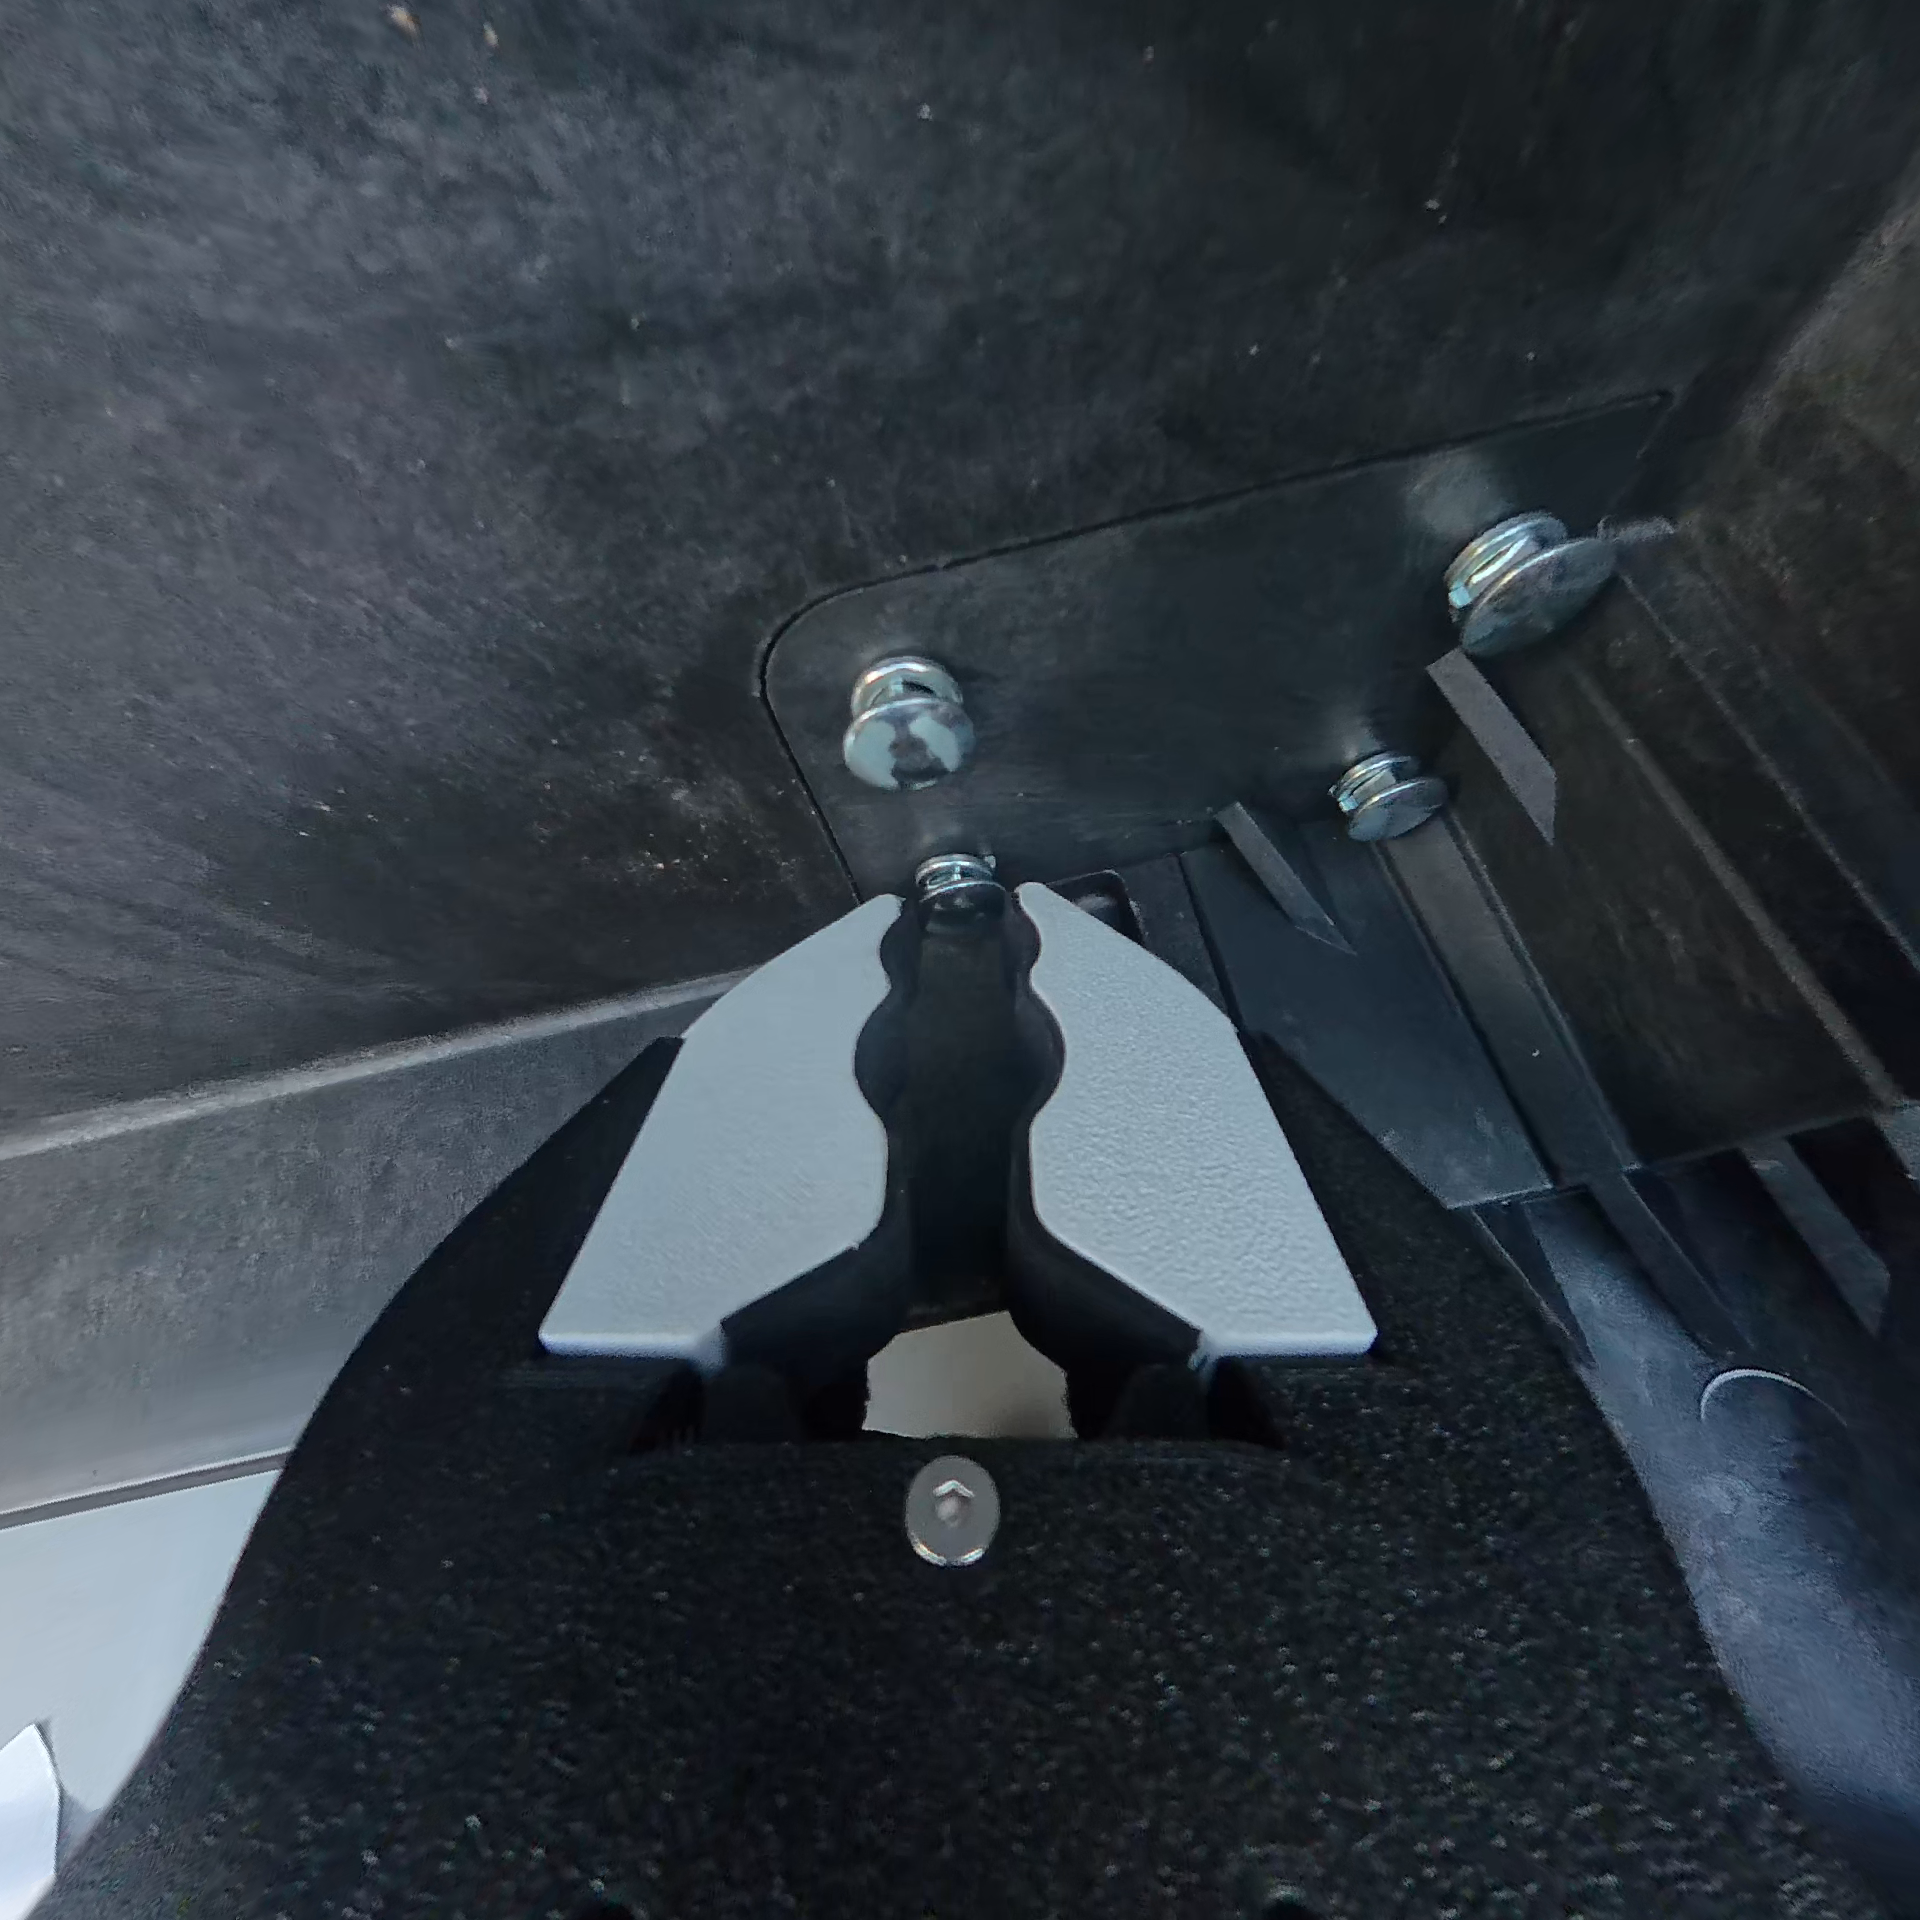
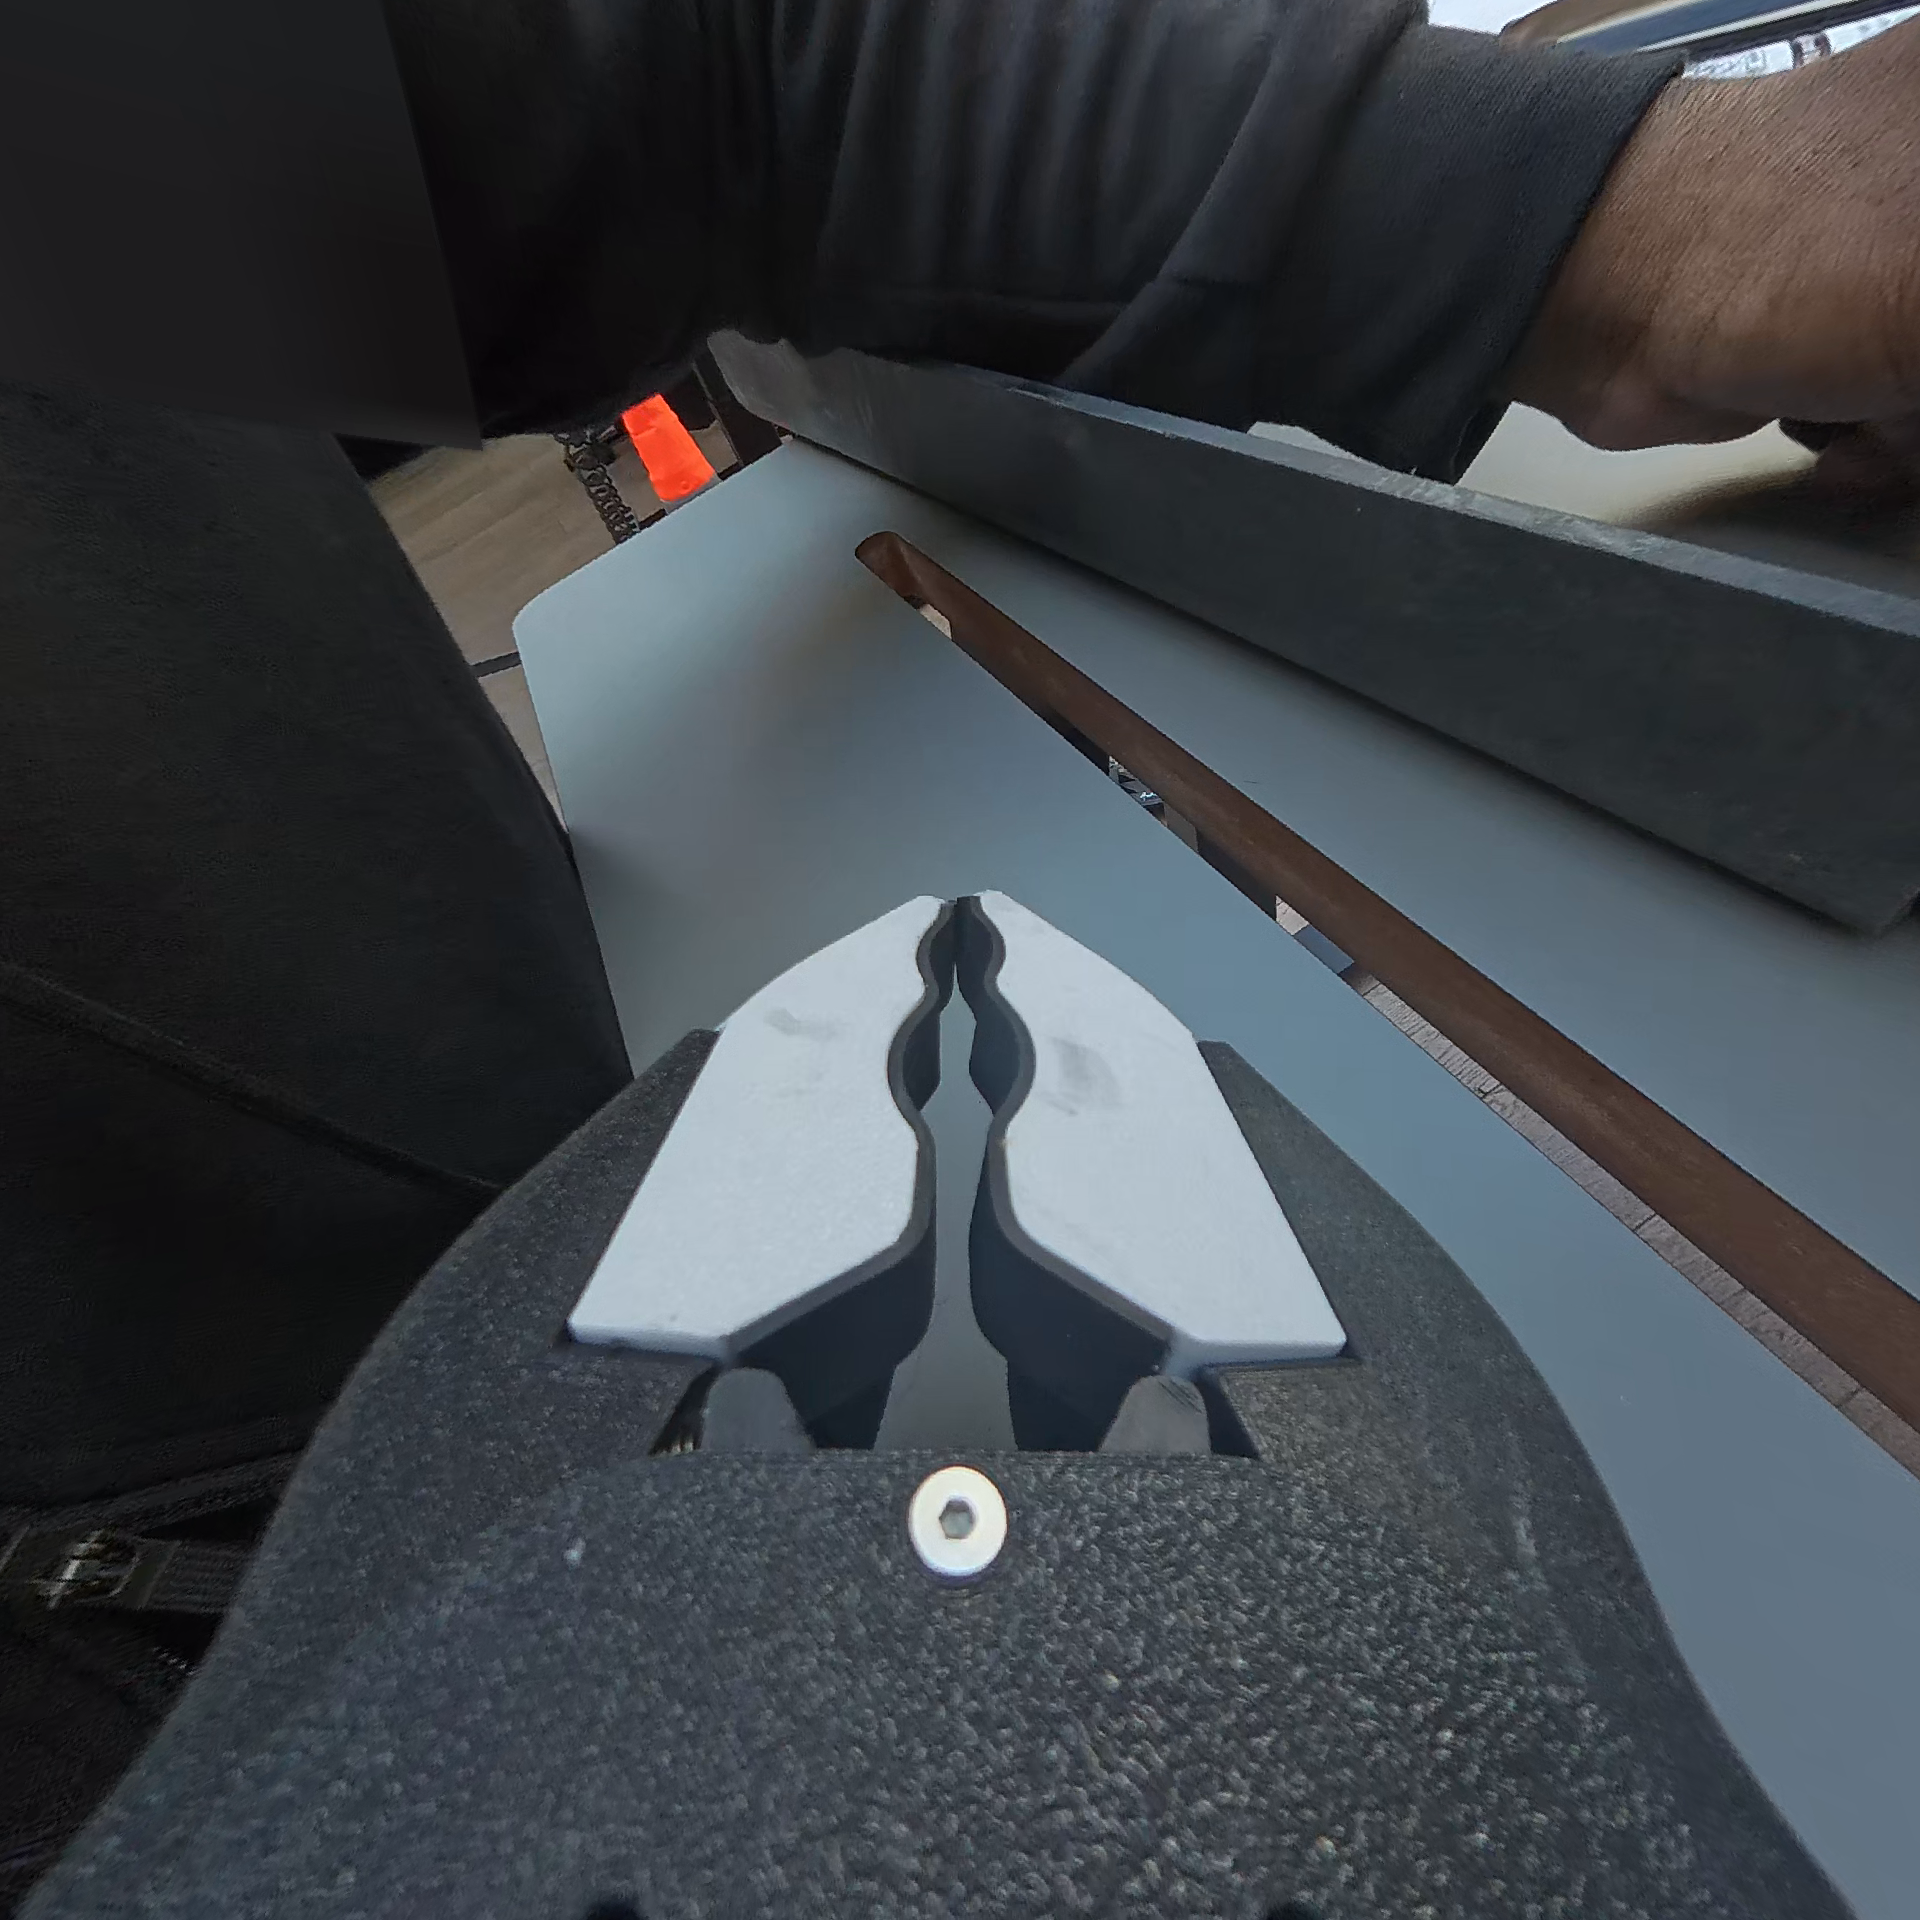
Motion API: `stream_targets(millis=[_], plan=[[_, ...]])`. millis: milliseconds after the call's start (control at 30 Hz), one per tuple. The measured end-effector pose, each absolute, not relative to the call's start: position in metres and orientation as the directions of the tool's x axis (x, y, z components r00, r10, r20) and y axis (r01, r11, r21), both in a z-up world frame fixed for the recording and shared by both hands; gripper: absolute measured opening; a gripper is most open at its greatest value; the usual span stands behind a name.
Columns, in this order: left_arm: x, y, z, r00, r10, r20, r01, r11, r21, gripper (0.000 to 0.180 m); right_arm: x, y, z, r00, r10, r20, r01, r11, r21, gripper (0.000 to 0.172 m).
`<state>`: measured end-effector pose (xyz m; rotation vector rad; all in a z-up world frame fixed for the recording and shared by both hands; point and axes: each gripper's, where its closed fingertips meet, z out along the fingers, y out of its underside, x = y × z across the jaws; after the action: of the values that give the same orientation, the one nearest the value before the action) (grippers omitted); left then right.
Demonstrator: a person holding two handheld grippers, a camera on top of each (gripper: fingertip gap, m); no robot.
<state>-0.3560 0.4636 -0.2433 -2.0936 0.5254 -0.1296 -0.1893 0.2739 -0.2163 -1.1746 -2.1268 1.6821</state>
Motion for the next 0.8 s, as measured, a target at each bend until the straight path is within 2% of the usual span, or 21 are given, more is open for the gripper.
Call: stream_targets(millis=[233, 800], plan=[[-0.3583, 0.4637, -0.2439, 0.881, -0.421, -0.218, -0.421, -0.485, -0.766, 0.015, -0.1889, 0.2739, -0.2155, -0.671, 0.673, -0.310, 0.455, 0.044, -0.889, 0.000], [-0.3608, 0.4642, -0.2443, 0.908, -0.377, -0.182, -0.367, -0.511, -0.777, 0.015, -0.1882, 0.2739, -0.2143, -0.676, 0.670, -0.308, 0.448, 0.042, -0.893, 0.000]])
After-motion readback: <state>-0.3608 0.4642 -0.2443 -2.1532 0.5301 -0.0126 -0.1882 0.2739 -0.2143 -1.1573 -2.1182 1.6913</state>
